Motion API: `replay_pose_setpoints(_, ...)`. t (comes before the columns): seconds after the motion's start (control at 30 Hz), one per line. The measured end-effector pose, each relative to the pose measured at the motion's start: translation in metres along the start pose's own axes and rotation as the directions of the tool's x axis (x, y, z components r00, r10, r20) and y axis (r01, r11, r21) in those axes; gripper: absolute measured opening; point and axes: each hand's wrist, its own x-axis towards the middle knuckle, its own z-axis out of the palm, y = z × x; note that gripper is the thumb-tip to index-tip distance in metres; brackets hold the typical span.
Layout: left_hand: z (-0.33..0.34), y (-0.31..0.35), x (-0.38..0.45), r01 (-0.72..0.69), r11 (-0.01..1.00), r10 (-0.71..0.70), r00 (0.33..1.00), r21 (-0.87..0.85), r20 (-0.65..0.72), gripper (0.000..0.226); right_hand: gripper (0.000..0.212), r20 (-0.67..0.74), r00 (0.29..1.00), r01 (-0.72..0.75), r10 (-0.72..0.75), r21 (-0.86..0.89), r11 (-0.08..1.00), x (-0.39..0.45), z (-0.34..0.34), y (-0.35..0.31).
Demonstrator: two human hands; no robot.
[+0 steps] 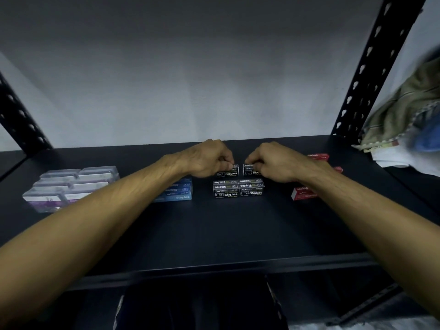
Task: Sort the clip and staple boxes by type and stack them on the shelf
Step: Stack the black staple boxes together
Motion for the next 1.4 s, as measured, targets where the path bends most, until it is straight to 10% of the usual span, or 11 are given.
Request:
replay_pose_setpoints(0.63, -0.005, 0.013, -0.023, 0.040, 0.998, -0.035, 0.995, -0.046, 0.098, 0.016, 0.037, 0.087, 0.996, 0.025, -0.029, 0.048, 0.999, -0.006, 0.000, -0.017)
replay_pose_setpoints(0.97, -0.013, 0.022, -0.040, 0.138, 0.990, -0.128, 0.969, -0.034, 0.214, 0.052, 0.059, 0.311, 0.950, -0.055, 0.006, 0.149, 0.987, -0.016, -0.011, -0.021)
replay_pose_setpoints(1.4, 0.003, 0.022, -0.037, 0.063, 0.991, -0.076, 0.991, 0.114, 0.111, 0.043, 0.041, 0.218, 0.976, 0.013, -0.018, 0.024, 1.000, -0.013, 0.002, -0.020)
